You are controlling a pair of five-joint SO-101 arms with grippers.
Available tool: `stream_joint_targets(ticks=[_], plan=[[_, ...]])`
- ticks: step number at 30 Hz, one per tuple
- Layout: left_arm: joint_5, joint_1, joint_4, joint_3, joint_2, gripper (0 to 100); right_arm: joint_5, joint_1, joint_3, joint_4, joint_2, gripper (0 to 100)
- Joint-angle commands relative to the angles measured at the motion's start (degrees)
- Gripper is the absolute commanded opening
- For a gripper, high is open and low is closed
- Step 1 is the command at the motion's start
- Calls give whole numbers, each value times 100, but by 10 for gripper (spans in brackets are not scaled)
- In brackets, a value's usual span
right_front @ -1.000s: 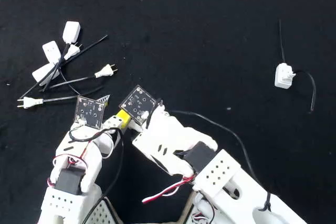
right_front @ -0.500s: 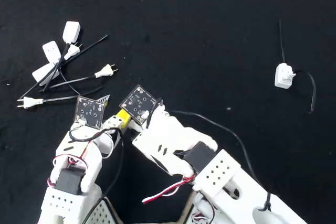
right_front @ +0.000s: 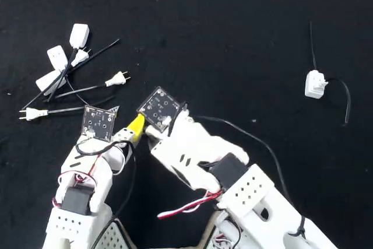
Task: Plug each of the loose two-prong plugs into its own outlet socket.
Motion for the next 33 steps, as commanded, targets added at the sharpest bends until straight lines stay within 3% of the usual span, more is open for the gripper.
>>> stream_joint_targets(ticks=[1, 8, 14, 21, 26, 33], plan=[[0, -31, -70, 119, -62, 220, 53, 114, -268, -35, -277, 11], [0, -31, -70, 119, -62, 220, 18, 141, -215, 0, -268, 11], [0, -286, -35, 66, -62, 220, 9, 747, -242, 9, -171, 11], [404, -927, 97, -215, 0, 220, -18, 967, -769, 352, 1402, 11], [413, -963, 651, -593, 9, 222, -308, 1073, -1727, 1266, 2580, 11], [237, -963, 545, -1051, 1055, 221, -308, 1073, -2229, 1916, 3512, 11]])
